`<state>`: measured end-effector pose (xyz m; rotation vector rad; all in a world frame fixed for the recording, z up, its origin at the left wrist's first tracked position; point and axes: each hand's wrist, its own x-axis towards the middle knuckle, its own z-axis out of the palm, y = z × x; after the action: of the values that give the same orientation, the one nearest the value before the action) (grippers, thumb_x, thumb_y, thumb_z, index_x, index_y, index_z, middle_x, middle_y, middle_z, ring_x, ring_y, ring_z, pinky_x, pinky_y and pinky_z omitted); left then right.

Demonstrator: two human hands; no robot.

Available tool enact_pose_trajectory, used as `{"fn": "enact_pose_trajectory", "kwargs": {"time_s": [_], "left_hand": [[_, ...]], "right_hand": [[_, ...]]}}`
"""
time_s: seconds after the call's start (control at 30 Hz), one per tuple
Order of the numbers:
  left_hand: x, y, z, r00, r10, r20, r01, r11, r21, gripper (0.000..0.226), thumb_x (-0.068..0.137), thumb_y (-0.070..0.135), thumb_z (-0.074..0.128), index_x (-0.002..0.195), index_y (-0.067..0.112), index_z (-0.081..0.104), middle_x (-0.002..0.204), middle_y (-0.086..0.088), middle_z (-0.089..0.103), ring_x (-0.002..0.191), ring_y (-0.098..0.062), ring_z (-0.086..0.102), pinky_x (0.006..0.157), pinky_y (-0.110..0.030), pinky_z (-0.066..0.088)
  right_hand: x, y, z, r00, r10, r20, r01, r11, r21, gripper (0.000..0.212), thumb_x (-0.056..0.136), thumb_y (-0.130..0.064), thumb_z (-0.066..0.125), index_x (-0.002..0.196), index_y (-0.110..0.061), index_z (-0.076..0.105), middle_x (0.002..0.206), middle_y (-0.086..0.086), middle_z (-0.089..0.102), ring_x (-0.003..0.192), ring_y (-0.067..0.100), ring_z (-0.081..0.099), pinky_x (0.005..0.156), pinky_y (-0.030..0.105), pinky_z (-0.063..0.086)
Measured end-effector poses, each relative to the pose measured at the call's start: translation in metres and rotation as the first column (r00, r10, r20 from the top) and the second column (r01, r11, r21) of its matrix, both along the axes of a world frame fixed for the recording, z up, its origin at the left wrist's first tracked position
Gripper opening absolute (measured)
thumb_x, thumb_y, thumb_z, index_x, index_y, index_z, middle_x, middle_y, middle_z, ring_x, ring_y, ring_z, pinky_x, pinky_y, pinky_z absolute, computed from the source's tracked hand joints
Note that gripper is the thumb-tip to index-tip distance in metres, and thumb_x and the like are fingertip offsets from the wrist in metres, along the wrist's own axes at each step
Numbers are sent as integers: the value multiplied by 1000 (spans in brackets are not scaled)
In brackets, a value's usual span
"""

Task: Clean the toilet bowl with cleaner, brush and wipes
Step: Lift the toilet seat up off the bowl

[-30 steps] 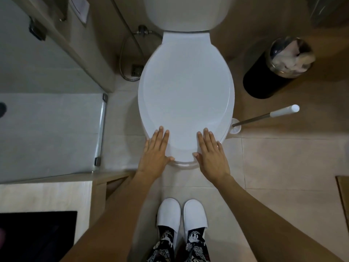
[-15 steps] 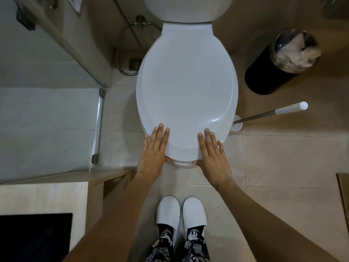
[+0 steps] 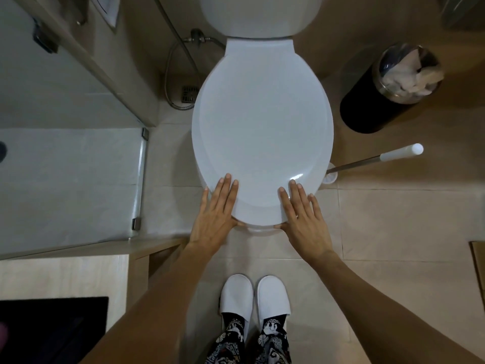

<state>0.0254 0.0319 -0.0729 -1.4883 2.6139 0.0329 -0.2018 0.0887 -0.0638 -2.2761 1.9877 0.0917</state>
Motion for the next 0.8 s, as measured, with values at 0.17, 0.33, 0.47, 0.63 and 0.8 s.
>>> {"fn": "enact_pose_trajectory", "kwargs": {"time_s": [0.17, 0.33, 0.47, 0.63, 0.8], "left_hand": [[5, -11, 47, 991, -16, -134, 26, 997, 72, 99, 83, 58, 47, 151, 5, -1, 157, -14, 14, 144, -26, 16, 112, -49, 24], [5, -39, 109, 967, -35, -253, 76, 985, 153, 86, 90, 61, 28, 152, 12, -6, 160, -7, -1, 146, -18, 3, 118, -39, 8], [0, -71, 164, 942, 0, -336, 69, 978, 195, 84, 92, 68, 16, 152, 11, 3, 158, -7, 11, 146, -16, 9, 119, -38, 9], [-11, -122, 235, 915, -15, -404, 69, 990, 120, 80, 95, 63, 10, 145, 4, 32, 150, -11, 35, 139, -23, 34, 111, -46, 24], [-21, -175, 286, 932, -29, -360, 49, 998, 46, 96, 81, 70, -18, 152, 12, 9, 159, -3, 13, 146, -15, 12, 117, -35, 6]], "right_hand": [[-5, -7, 47, 998, 4, 55, -3, 1000, -19, 92, 79, -32, 72, 151, -9, 19, 155, 18, 25, 144, 32, 22, 112, 49, 23], [-14, -28, 106, 995, -5, 96, 4, 1000, 12, 70, 95, -48, 28, 154, -15, 10, 159, 12, 18, 146, 28, 20, 116, 46, 24], [-19, -60, 161, 987, -28, 159, 33, 999, -32, 66, 95, -43, 31, 153, -16, 14, 157, 10, 23, 145, 25, 24, 115, 41, 20], [-23, -120, 228, 967, -68, 244, 97, 989, -108, 60, 99, -41, 27, 152, -14, 21, 158, 8, 22, 145, 23, 23, 117, 39, 23], [-27, -185, 283, 965, -121, 231, 160, 974, -161, 65, 98, -46, 10, 153, -14, 18, 161, 5, 10, 148, 18, 11, 118, 34, 10]]}}
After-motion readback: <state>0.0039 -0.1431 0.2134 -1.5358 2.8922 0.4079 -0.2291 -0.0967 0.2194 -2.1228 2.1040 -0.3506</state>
